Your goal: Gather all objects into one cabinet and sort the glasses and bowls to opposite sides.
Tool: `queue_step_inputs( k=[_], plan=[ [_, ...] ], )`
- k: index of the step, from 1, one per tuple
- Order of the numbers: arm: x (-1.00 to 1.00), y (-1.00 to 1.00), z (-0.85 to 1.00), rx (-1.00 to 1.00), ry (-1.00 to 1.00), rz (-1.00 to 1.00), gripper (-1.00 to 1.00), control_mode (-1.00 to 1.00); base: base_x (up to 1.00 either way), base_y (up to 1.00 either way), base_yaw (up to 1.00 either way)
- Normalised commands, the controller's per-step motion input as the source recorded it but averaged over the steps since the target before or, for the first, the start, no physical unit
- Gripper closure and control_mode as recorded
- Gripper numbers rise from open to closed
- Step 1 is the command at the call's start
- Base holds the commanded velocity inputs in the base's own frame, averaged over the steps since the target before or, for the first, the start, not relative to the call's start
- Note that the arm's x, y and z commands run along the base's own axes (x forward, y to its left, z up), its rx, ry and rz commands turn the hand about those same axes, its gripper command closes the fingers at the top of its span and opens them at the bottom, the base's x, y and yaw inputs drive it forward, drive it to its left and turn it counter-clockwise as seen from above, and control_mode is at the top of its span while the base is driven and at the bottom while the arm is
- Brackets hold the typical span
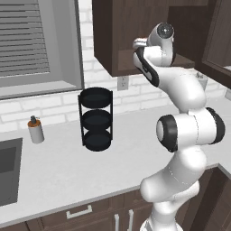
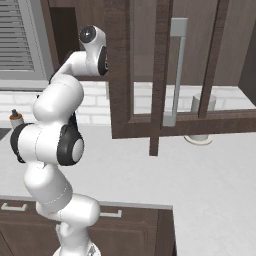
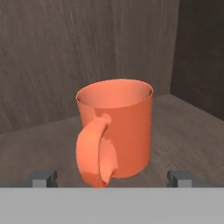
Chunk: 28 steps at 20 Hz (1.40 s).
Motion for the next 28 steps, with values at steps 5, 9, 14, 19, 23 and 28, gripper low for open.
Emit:
queue_step_inputs(
  k=[5, 9, 14, 19, 23, 28],
  plan=[
    [0.26, 0.00, -0.10, -0.05, 0.02, -0.02, -1.00, -1.00, 0.00, 0.00, 0.00],
    [0.19, 0.00, -0.08, -0.04, 0.01, -0.03, -1.00, -1.00, 0.00, 0.00, 0.00],
    [0.10, 0.00, -0.05, -0.03, 0.00, -0.04, -1.00, -1.00, 0.00, 0.00, 0.00],
    [0.07, 0.00, -0.03, -0.03, 0.00, -0.05, -1.00, -1.00, 0.00, 0.00, 0.00],
    [0.10, 0.00, -0.03, -0.04, 0.00, -0.06, -1.00, -1.00, 0.00, 0.00, 0.00],
    [0.10, 0.01, -0.03, -0.04, 0.00, -0.06, 1.00, -1.00, 0.00, 0.00, 0.00]
  ],
)
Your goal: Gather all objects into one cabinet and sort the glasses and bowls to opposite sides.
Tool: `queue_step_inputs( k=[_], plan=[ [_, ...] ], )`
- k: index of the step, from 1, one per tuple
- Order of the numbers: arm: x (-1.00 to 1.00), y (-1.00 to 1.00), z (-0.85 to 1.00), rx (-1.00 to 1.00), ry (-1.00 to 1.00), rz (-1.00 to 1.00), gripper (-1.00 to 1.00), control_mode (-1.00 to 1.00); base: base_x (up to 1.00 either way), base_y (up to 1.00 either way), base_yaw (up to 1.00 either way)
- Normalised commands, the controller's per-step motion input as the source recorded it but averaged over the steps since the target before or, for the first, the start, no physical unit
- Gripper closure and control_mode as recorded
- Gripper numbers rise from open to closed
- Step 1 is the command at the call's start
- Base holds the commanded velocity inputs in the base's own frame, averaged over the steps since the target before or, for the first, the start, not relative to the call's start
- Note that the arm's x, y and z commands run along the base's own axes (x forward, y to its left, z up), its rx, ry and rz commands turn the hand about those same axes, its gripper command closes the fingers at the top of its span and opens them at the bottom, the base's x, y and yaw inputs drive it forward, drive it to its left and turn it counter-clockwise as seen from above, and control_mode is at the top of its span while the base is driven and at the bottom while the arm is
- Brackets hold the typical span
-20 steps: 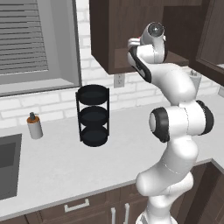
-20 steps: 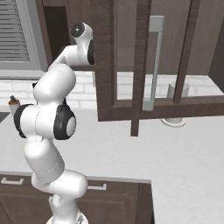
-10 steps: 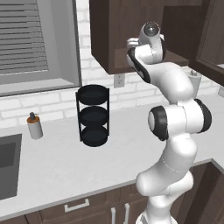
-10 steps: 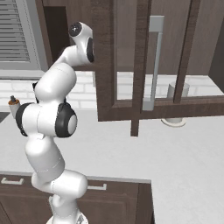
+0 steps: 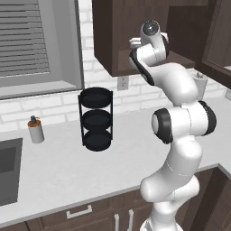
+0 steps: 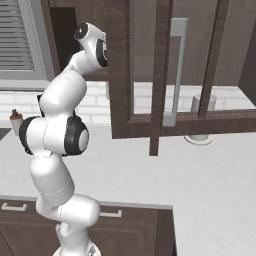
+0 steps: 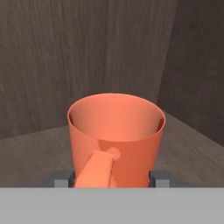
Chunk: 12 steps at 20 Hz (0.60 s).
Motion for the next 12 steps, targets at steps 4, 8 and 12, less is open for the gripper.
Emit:
queue_step_inputs(
  k=[4, 8, 12],
  plan=[
    [0.03, 0.00, 0.00, 0.00, 0.00, -0.02, 1.00, -1.00, 0.00, 0.00, 0.00],
    [0.00, 0.00, 0.00, 0.00, 0.00, 0.00, 1.00, -1.00, 0.00, 0.00, 0.00],
    [0.00, 0.00, 0.00, 0.00, 0.00, 0.00, 1.00, -1.00, 0.00, 0.00, 0.00]
  ],
)
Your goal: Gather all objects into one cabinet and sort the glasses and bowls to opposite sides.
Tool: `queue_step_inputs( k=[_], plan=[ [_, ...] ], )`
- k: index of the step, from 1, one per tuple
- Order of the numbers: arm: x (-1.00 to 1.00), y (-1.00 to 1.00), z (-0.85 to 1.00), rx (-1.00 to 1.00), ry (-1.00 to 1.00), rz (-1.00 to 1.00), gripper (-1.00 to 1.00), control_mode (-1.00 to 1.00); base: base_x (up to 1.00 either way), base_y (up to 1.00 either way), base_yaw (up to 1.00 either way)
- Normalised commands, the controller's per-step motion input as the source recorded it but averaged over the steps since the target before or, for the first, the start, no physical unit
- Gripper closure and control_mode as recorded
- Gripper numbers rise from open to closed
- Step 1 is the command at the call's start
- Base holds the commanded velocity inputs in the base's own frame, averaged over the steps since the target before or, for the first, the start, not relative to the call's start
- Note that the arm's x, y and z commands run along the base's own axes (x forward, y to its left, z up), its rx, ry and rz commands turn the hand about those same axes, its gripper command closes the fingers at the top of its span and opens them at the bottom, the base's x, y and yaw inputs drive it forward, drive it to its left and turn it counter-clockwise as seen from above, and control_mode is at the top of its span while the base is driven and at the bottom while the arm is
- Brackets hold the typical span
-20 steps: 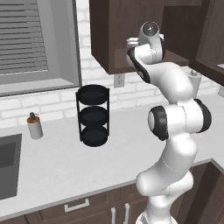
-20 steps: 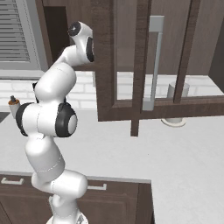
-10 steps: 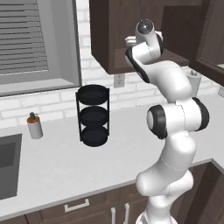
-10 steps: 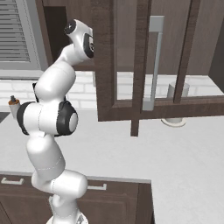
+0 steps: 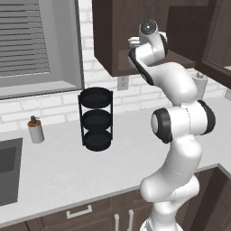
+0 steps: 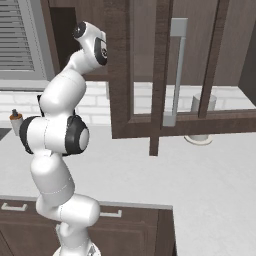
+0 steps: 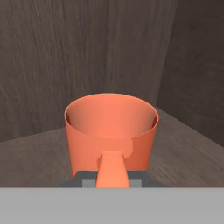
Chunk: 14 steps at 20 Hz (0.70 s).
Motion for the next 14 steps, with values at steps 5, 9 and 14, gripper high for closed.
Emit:
queue_step_inputs(
  k=[5, 9, 14],
  plan=[
    [0.00, 0.00, 0.00, 0.00, 0.00, 0.00, 1.00, -1.00, 0.00, 0.00, 0.00],
    [0.00, 0.00, 0.00, 0.00, 0.00, 0.00, 1.00, -1.00, 0.00, 0.00, 0.00],
    [-0.01, 0.00, 0.00, 0.00, 0.00, 0.00, 1.00, -1.00, 0.00, 0.00, 0.00]
  ],
)
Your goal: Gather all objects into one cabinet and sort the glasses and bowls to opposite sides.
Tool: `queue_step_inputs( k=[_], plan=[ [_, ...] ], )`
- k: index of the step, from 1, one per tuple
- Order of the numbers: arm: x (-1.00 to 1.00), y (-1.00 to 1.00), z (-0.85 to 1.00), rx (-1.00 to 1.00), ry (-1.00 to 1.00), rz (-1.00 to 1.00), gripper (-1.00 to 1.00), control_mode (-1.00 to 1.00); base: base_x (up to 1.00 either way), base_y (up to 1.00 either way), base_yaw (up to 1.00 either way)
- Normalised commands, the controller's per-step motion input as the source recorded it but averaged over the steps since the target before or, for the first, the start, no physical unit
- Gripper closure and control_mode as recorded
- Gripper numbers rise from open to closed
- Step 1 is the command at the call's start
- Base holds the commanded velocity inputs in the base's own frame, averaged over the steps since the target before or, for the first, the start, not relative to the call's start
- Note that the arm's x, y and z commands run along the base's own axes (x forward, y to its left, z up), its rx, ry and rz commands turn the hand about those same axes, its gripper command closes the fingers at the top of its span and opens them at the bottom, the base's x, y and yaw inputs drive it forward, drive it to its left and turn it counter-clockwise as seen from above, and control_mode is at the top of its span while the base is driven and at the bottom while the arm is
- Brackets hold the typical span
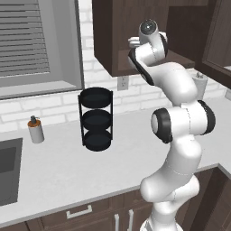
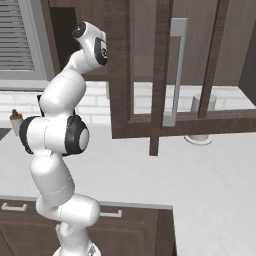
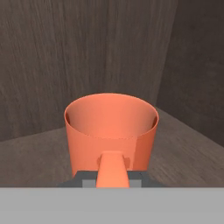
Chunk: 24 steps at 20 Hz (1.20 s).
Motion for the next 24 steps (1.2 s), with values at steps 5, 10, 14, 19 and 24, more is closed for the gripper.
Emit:
queue_step_inputs(
  k=[5, 10, 14, 19, 24],
  plan=[
    [-0.12, 0.00, 0.00, 0.00, 0.00, 0.00, 1.00, -1.00, 0.00, 0.00, 0.00],
    [-0.23, 0.00, 0.00, 0.00, 0.00, 0.00, 1.00, -1.00, 0.00, 0.00, 0.00],
    [-0.46, 0.00, 0.00, 0.00, -0.05, 0.00, 1.00, -1.00, 0.00, 0.00, 0.00],
    [-0.63, 0.00, 0.00, 0.00, -0.12, 0.00, 1.00, -1.00, 0.00, 0.00, 0.00],
    [-0.72, 0.00, 0.00, 0.00, -0.16, 0.00, 1.00, -1.00, 0.00, 0.00, 0.00]
  ],
)
